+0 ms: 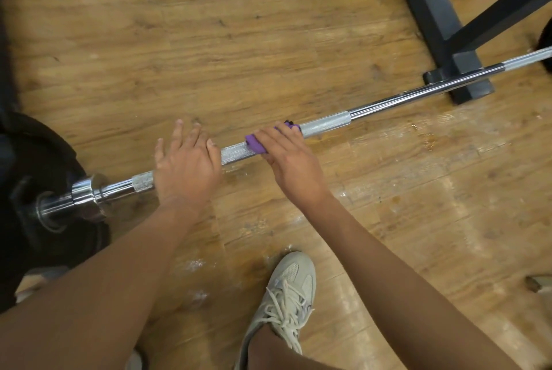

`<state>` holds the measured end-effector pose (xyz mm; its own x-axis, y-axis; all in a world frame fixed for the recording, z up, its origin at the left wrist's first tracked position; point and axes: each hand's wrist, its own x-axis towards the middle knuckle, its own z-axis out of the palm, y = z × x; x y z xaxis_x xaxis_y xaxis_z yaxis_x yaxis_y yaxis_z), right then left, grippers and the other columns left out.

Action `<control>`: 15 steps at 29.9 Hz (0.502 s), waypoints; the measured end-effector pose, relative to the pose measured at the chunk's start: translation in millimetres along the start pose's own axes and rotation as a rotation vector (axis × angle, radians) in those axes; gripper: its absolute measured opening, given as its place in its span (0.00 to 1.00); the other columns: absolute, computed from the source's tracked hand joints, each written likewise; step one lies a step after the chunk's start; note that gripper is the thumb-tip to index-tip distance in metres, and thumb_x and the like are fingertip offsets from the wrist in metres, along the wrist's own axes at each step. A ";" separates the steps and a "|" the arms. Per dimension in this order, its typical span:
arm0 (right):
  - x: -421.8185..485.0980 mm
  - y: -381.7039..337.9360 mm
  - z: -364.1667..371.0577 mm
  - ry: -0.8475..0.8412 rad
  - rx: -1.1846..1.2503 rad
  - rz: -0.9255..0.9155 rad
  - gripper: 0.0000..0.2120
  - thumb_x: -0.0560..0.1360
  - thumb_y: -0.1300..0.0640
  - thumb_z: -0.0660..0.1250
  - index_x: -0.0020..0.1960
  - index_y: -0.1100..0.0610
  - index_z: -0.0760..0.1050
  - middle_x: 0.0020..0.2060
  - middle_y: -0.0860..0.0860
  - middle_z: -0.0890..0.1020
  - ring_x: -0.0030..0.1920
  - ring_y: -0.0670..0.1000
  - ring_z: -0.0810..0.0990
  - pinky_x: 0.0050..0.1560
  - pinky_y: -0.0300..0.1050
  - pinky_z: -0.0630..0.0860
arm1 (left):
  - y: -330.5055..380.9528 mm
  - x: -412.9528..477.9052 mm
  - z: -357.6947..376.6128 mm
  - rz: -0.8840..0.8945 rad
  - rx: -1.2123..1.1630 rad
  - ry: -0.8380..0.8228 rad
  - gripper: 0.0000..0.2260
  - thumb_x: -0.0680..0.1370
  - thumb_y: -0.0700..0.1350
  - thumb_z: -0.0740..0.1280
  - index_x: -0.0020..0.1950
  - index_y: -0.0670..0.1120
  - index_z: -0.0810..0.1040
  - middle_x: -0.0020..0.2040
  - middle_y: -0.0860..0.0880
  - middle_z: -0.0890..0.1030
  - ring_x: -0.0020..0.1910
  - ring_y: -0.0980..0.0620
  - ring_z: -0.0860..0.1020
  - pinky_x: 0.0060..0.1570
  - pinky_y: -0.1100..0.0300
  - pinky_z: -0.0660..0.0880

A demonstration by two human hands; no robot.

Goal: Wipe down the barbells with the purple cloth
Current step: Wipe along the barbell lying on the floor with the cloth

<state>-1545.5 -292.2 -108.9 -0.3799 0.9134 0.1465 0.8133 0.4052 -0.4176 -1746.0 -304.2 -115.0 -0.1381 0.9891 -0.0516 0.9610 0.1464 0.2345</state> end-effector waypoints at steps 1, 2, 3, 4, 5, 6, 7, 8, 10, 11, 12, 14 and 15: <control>1.2 5.6 -3.6 0.007 0.006 0.050 0.18 0.83 0.57 0.58 0.70 0.58 0.75 0.65 0.51 0.79 0.70 0.59 0.72 0.75 0.60 0.62 | -0.4 0.5 0.4 0.002 0.000 0.002 0.26 0.82 0.51 0.46 0.68 0.44 0.79 0.72 0.48 0.76 0.78 0.46 0.64 0.72 0.41 0.61; 2.5 9.6 -6.4 0.011 0.015 0.099 0.18 0.83 0.57 0.57 0.70 0.58 0.75 0.64 0.50 0.79 0.70 0.58 0.71 0.76 0.59 0.61 | -0.5 0.8 0.2 0.000 -0.002 0.002 0.27 0.82 0.51 0.46 0.67 0.44 0.79 0.72 0.48 0.76 0.78 0.46 0.64 0.72 0.41 0.61; 3.3 10.1 -6.8 0.012 0.022 0.136 0.17 0.83 0.57 0.58 0.70 0.57 0.75 0.64 0.49 0.79 0.71 0.57 0.70 0.77 0.58 0.59 | -0.5 0.8 -0.3 -0.002 -0.006 0.000 0.27 0.82 0.51 0.46 0.66 0.44 0.80 0.71 0.48 0.76 0.77 0.46 0.64 0.72 0.42 0.62; 3.3 5.9 -5.3 0.010 0.024 0.164 0.17 0.83 0.58 0.59 0.70 0.57 0.74 0.64 0.49 0.79 0.72 0.57 0.69 0.77 0.57 0.57 | -0.4 0.4 -0.3 -0.003 -0.010 0.002 0.27 0.82 0.51 0.46 0.66 0.43 0.80 0.71 0.48 0.77 0.77 0.45 0.65 0.71 0.42 0.62; 3.1 -1.1 -2.1 0.003 0.022 0.181 0.17 0.83 0.58 0.60 0.71 0.56 0.74 0.65 0.48 0.78 0.72 0.57 0.67 0.78 0.56 0.55 | -0.2 0.5 -0.1 -0.002 -0.012 0.008 0.27 0.82 0.51 0.46 0.66 0.43 0.80 0.70 0.48 0.77 0.77 0.45 0.66 0.71 0.42 0.63; 2.9 -8.7 1.5 -0.006 0.020 0.180 0.17 0.83 0.58 0.60 0.71 0.56 0.74 0.65 0.48 0.78 0.73 0.57 0.67 0.78 0.56 0.54 | -0.2 0.5 -0.1 -0.002 -0.013 0.014 0.27 0.82 0.51 0.46 0.65 0.42 0.80 0.70 0.48 0.78 0.76 0.45 0.66 0.70 0.43 0.64; 2.2 -14.5 4.4 -0.011 0.021 0.159 0.17 0.83 0.58 0.61 0.71 0.56 0.73 0.66 0.48 0.78 0.73 0.57 0.67 0.78 0.57 0.54 | 0.2 0.2 -0.5 0.000 -0.016 0.021 0.27 0.82 0.50 0.47 0.65 0.42 0.81 0.69 0.47 0.78 0.76 0.45 0.67 0.69 0.43 0.65; 0.9 -18.1 6.0 -0.012 0.023 0.124 0.17 0.83 0.58 0.61 0.71 0.56 0.74 0.65 0.48 0.78 0.72 0.56 0.68 0.78 0.58 0.56 | 0.6 -0.2 -0.4 0.004 -0.017 0.030 0.26 0.82 0.50 0.47 0.64 0.41 0.81 0.69 0.47 0.79 0.75 0.45 0.68 0.69 0.43 0.66; 0.3 -16.8 4.9 -0.003 0.031 0.045 0.16 0.83 0.58 0.62 0.70 0.56 0.75 0.64 0.48 0.79 0.69 0.56 0.71 0.75 0.58 0.61 | 0.2 -0.2 0.3 0.006 -0.013 0.048 0.26 0.82 0.50 0.47 0.63 0.41 0.82 0.67 0.46 0.80 0.74 0.44 0.69 0.67 0.43 0.67; 1.6 -11.5 2.7 0.008 0.026 0.012 0.16 0.83 0.58 0.62 0.69 0.56 0.75 0.64 0.48 0.79 0.68 0.56 0.72 0.74 0.58 0.63 | 0.2 0.3 0.5 0.002 -0.015 0.049 0.26 0.82 0.50 0.48 0.62 0.41 0.82 0.67 0.46 0.80 0.74 0.44 0.70 0.67 0.43 0.67; 2.5 -5.3 1.0 0.023 0.015 -0.004 0.16 0.82 0.58 0.63 0.69 0.56 0.76 0.64 0.48 0.80 0.67 0.56 0.73 0.73 0.58 0.64 | 0.2 0.9 0.4 0.000 -0.020 0.047 0.26 0.82 0.50 0.48 0.62 0.41 0.82 0.67 0.46 0.80 0.74 0.44 0.70 0.67 0.43 0.68; 3.2 5.1 -0.4 0.045 -0.003 0.031 0.16 0.82 0.58 0.63 0.69 0.57 0.76 0.63 0.49 0.80 0.68 0.56 0.73 0.74 0.59 0.65 | 0.0 1.2 0.2 0.000 -0.032 0.044 0.26 0.82 0.50 0.48 0.61 0.40 0.82 0.68 0.46 0.79 0.74 0.44 0.70 0.67 0.43 0.68; 2.5 6.9 1.1 0.049 -0.002 0.064 0.16 0.82 0.59 0.63 0.70 0.57 0.75 0.64 0.49 0.80 0.69 0.56 0.72 0.73 0.61 0.65 | -0.7 1.2 0.4 0.004 -0.031 0.045 0.26 0.82 0.50 0.48 0.61 0.40 0.82 0.68 0.46 0.79 0.74 0.44 0.69 0.66 0.44 0.68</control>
<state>-1541.4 -287.1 -112.4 -0.3051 0.9382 0.1636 0.8361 0.3461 -0.4256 -1746.8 -303.1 -115.6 -0.1459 0.9893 -0.0072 0.9537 0.1426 0.2649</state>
